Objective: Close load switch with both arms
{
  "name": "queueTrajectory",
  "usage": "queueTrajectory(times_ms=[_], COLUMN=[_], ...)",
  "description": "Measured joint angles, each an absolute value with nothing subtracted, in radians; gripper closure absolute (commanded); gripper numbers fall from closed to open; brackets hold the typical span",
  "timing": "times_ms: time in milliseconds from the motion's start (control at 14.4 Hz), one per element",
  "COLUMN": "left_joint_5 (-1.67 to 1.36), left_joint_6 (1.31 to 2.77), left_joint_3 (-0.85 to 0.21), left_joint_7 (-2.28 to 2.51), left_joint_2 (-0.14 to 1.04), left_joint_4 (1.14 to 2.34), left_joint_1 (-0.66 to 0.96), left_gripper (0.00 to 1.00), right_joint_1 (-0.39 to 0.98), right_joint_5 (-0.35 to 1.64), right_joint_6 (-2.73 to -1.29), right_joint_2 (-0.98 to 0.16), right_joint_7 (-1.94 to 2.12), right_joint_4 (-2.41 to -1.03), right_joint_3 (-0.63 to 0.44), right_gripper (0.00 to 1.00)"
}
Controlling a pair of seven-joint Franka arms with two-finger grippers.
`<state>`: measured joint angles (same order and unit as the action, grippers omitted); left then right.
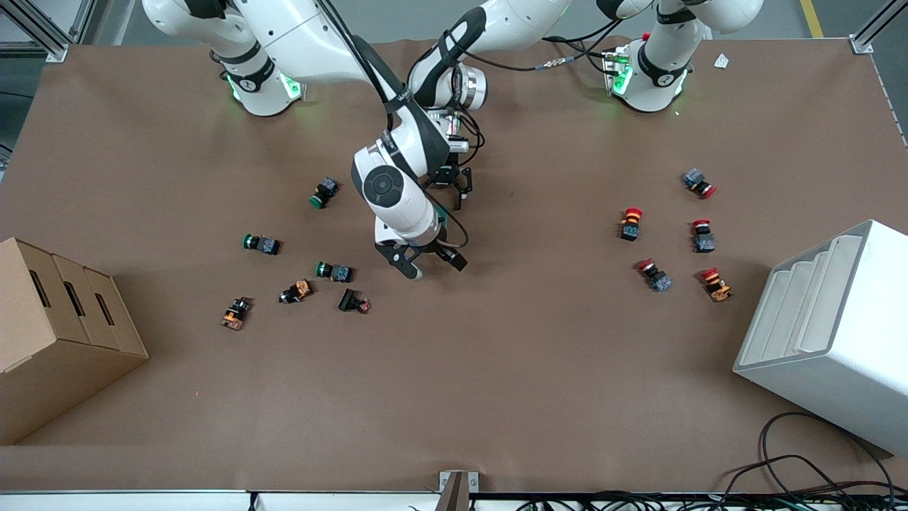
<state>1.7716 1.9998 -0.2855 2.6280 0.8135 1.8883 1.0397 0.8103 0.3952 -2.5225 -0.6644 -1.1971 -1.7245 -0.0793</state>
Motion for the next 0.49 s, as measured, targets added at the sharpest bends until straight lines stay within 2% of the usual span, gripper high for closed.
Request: queueTrajectory(times_ms=[278, 486], left_joint_5=[1.772, 1.772], left_joint_6=[2.0, 2.0], left_joint_3=[-0.285, -0.285], left_joint_7=[2.628, 2.628], left_joint_2=[0.814, 0.814], left_joint_4=[1.888, 1.888], left_joint_1=[1.04, 1.04], left_gripper=[0.0, 0.0], right_joint_1=[0.778, 0.694], right_joint_5=[0.378, 0.373], right_joint_6=[-2.513, -2.381], right_joint_2=[-0.67, -0.65], right_joint_7=[-1.148, -1.001], right_joint_4=[-1.709, -1.676], right_joint_3=[-0.09, -0.101], right_gripper=[0.0, 0.0])
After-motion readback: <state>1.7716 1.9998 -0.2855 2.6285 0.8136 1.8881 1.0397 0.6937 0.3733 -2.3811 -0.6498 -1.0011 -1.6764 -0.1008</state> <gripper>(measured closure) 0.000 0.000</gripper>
